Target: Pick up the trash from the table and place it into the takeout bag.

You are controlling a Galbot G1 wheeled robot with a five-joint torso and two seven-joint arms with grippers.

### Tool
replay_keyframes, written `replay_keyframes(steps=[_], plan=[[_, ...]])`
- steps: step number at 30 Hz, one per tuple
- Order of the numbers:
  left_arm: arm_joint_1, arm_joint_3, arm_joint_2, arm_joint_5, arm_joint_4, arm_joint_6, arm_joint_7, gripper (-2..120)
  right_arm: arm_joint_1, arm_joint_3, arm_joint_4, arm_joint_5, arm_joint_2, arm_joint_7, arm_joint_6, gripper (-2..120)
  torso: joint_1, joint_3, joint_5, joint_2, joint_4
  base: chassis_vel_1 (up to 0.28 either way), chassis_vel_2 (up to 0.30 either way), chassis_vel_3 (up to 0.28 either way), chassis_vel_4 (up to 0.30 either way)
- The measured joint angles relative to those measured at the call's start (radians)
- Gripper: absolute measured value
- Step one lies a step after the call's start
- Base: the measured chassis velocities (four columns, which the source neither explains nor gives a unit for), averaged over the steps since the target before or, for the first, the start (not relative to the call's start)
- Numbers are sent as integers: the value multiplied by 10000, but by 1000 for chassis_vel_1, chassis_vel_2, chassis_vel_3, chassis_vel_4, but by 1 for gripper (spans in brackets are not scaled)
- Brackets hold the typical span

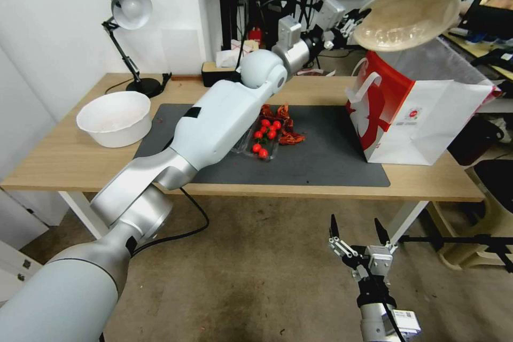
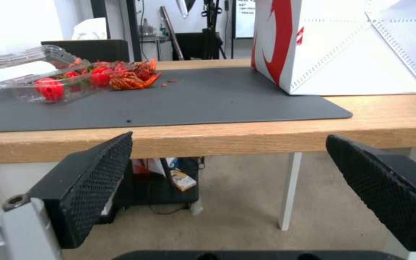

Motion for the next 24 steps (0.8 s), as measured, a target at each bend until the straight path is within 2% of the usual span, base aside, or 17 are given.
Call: replay_keyframes(steps=[7,13,19,21,24], plan=[[-58,311,-63,1122,18,-145,-16,0,19,24,-9,35,-47,7,6,100,0,0,0,0,0,0,0,0,0],[-129,545,-45,1572,14,-168,-63,0,27,27,-23,57,-68,13,25,100,0,0,0,0,0,0,0,0,0],[-162,647,-46,1738,-104,-6,-84,15,9,49,-29,76,-104,23,51,100,0,0,0,0,1,0,0,0,0],[-210,648,-102,1705,-117,66,-174,26,11,49,-35,82,-108,24,61,100,0,0,0,0,-1,0,0,0,0],[-229,647,-117,1685,-117,77,-210,31,16,50,-35,84,-104,24,63,100,-1,0,-1,0,-1,0,0,0,0]])
